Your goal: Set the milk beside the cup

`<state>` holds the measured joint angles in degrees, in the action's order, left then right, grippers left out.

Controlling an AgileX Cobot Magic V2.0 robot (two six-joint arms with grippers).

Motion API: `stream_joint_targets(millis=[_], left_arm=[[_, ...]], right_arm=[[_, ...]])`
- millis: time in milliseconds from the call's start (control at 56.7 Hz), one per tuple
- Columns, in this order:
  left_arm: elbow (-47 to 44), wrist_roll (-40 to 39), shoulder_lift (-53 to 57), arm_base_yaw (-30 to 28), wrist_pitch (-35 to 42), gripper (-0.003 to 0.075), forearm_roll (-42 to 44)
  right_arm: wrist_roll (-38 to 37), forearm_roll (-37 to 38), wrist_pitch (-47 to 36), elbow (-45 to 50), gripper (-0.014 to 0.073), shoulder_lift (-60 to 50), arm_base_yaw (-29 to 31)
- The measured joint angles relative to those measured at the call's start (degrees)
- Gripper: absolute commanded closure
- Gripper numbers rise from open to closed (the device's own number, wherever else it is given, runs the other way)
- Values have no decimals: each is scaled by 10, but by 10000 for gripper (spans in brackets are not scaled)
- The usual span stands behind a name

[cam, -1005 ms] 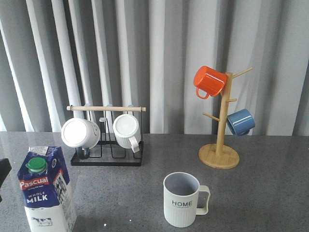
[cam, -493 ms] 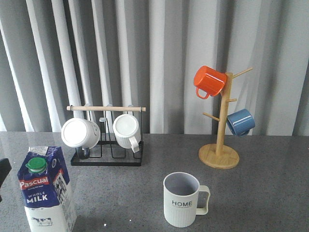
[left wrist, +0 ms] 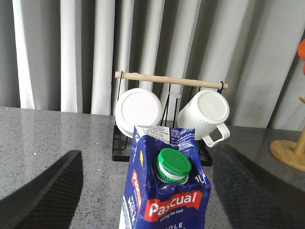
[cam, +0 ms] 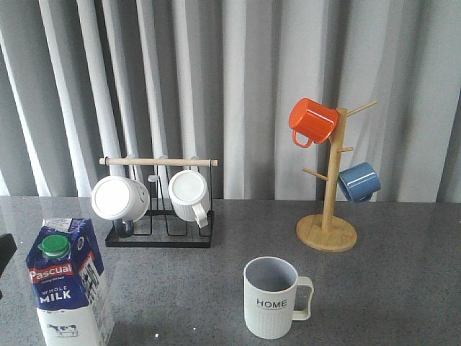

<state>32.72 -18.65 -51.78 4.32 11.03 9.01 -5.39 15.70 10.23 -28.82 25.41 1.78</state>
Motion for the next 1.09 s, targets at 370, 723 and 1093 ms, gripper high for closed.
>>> stream_joint_targets(millis=[370,723,1093], left_arm=[[0,-1,0,0,1,172,0],[0,22,-21,0,0,-8,65],[0,-37,-74,0,0,50,72]], right_arm=[[0,0,0,0,599,0,0],[0,0,0,0,599,0,0],[0,0,0,0,599,0,0]])
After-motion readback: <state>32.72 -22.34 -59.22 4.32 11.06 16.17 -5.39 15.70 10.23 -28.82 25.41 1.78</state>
